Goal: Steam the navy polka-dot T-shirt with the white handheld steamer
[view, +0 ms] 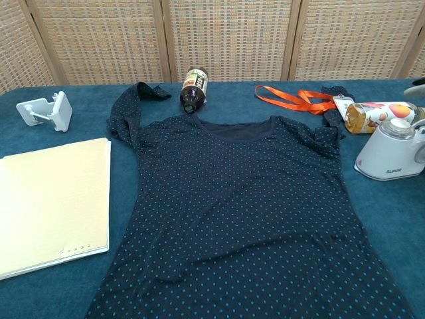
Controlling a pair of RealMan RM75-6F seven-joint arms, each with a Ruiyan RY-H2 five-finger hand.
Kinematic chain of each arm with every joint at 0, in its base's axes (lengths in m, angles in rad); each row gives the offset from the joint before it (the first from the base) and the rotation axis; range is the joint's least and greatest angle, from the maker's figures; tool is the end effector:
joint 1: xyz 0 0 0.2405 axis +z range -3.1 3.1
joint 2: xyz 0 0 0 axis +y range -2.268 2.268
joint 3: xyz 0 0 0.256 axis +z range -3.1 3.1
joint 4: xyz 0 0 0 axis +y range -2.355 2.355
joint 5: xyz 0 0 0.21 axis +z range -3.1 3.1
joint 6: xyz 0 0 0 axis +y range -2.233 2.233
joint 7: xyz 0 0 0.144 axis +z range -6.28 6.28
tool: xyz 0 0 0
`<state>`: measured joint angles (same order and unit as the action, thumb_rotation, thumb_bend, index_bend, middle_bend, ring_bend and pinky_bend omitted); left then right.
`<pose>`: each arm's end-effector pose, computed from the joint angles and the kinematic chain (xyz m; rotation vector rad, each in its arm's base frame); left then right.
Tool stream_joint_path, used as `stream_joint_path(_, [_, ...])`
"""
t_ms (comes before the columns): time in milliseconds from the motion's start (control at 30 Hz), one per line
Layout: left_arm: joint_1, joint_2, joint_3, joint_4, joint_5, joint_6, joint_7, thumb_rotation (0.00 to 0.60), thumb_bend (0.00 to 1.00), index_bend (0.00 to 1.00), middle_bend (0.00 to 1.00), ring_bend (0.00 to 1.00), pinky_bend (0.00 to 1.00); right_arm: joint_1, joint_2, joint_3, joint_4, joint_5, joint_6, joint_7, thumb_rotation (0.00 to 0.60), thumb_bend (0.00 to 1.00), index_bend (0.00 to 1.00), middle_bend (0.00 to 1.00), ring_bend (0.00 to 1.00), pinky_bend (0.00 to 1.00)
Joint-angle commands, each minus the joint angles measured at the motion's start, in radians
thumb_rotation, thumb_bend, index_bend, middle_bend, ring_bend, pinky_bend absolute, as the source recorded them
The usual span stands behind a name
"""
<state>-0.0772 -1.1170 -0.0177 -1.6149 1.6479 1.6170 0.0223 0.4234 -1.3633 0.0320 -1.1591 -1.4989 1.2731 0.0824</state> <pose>-0.2876 0.1697 0.1641 -1.4513 -0.7597 -1.0276 -0.3090 -0.2977 0.0980 1.6723 -0.7369 0.8870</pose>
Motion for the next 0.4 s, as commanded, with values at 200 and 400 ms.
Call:
stream_joint_path(200, [0.014,0.0,0.007,0.022,0.023,0.03,-0.026,0.6,0.0,0.0,0.0,0.0,0.0,-0.152,0.206,-0.017,-0.438,0.055,0.133,-0.161,0.6,0.0,0.0,0.0,0.0,0.0])
stream_joint_path(400, [0.016,-0.003,0.007,0.034,0.025,0.035,-0.032,0.6,0.0,0.0,0.0,0.0,0.0,-0.191,0.206,-0.008,-0.483,0.048,0.195,-0.206,0.6,0.0,0.0,0.0,0.0,0.0])
